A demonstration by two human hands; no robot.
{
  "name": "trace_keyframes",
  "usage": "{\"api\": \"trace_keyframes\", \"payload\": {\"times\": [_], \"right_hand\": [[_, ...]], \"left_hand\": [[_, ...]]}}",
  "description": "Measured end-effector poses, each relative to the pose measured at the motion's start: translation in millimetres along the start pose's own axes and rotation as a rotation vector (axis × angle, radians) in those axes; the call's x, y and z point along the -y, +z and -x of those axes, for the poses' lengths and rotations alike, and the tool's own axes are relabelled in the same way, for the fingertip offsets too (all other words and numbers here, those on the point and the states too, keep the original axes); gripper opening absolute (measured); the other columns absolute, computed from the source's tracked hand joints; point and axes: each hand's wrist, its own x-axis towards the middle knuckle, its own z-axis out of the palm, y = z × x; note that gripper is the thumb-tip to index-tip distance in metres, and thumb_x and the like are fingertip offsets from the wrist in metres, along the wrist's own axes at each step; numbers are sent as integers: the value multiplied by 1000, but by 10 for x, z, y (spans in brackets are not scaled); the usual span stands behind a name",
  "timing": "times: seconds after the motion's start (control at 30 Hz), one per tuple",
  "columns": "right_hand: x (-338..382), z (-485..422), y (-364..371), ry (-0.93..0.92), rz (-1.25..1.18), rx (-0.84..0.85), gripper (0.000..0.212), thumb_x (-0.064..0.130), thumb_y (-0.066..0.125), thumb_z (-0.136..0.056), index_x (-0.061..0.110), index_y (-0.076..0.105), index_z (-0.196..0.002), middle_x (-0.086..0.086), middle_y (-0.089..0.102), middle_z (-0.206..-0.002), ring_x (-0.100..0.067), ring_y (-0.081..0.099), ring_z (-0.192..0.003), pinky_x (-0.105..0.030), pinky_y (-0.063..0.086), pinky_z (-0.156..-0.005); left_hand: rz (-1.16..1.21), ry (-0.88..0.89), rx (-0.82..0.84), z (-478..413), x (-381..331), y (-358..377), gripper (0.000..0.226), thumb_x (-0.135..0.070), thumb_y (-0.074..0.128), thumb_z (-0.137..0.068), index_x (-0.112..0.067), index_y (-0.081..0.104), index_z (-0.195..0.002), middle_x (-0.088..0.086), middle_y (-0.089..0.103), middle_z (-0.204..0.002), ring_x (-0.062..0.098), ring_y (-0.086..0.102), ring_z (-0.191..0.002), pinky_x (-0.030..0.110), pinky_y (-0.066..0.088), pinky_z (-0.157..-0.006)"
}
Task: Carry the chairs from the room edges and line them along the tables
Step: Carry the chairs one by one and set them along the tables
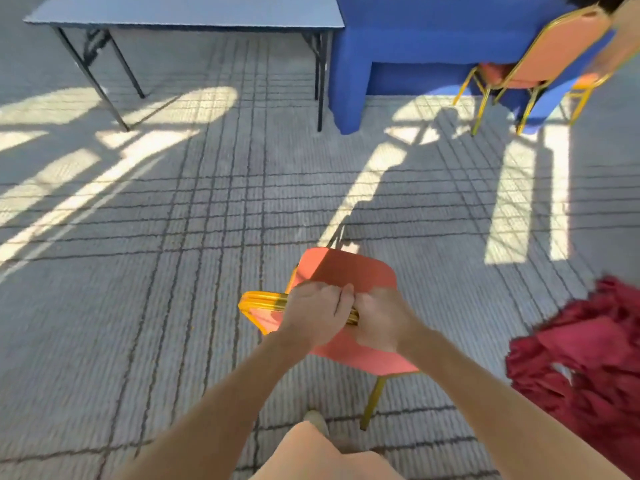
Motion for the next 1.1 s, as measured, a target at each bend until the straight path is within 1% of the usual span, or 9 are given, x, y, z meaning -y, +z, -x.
{"api": "trace_keyframes", "payload": {"times": [0.1, 0.2, 0.33, 0.43, 0.57, 0.77, 0.87, 1.0, 1.1], "right_hand": [[-158, -315, -244, 6, -51, -96, 27, 43, 58, -90, 19, 64, -99, -5, 66, -92, -29, 64, -88, -35, 46, -69], [-264, -612, -510, 1, -124, -208, 26, 45, 60, -89, 21, 62, -99, -1, 66, -92, -26, 63, -85, -34, 47, -67], [-493, -893, -767, 99, -98, -248, 25, 46, 56, -91, 21, 60, -97, -3, 66, -93, -29, 63, -87, -36, 47, -68], [-637, -1047, -897, 153, -94, -261, 24, 43, 54, -93, 20, 60, -97, -8, 66, -96, -33, 63, -91, -38, 48, -73], [-865, -1386, -1152, 200, -154, -286, 23, 42, 54, -92, 21, 61, -101, -9, 66, -99, -33, 62, -93, -40, 49, -78], [-1472, -2016, -1583, 195, -148, -335, 26, 49, 60, -86, 23, 60, -89, -1, 65, -86, -27, 62, -83, -35, 46, -67], [-1821, -2402, -1840, 205, -188, -319, 24, 47, 63, -83, 24, 60, -88, 1, 64, -83, -26, 62, -82, -34, 45, -66], [-2311, -2897, -2207, 239, -190, -236, 22, 44, 63, -86, 24, 61, -94, 2, 62, -86, -25, 62, -86, -33, 45, -69], [-2649, -3208, -2470, 294, -166, -187, 27, 45, 62, -87, 23, 60, -102, -3, 60, -95, -29, 60, -92, -34, 46, -73]], "left_hand": [[66, -172, 0, -488, 133, 6, 50, -33, 36, -93, -17, 68, -59, 2, 59, -47, 29, 57, -43, 27, 30, -43], [31, -200, 1, -858, 379, 109, 58, -39, 28, -96, -15, 74, -69, 5, 65, -56, 33, 62, -53, 30, 27, -49], [112, -304, 42, -1408, 397, 158, 58, -38, 30, -95, -13, 64, -54, 2, 61, -49, 31, 60, -51, 27, 30, -48], [147, -222, -21, -1672, 448, 199, 56, -31, 35, -94, -14, 55, -45, 1, 52, -40, 26, 51, -39, 30, 41, -42], [150, -243, -36, -2164, 591, 279, 56, -30, 37, -92, -15, 50, -40, 1, 49, -37, 26, 48, -35, 24, 24, -45], [-28, -179, 116, -3093, 769, 582, 73, -44, 1, -88, -16, 68, -79, 3, 71, -76, 29, 64, -73, 33, 15, -52], [-33, -106, 131, -3620, 897, 771, 80, -42, -9, -84, -19, 67, -99, -1, 67, -84, 25, 57, -72, 31, 11, -48], [-47, 17, 221, -4321, 1000, 960, 39, -28, 22, -103, -18, 58, -114, 1, 60, -89, 24, 54, -76, 30, 40, -57], [56, 6, 255, -4854, 1078, 1085, 30, -25, 29, -104, -18, 55, -119, 3, 62, -100, 28, 60, -93, 34, 41, -63]]}}
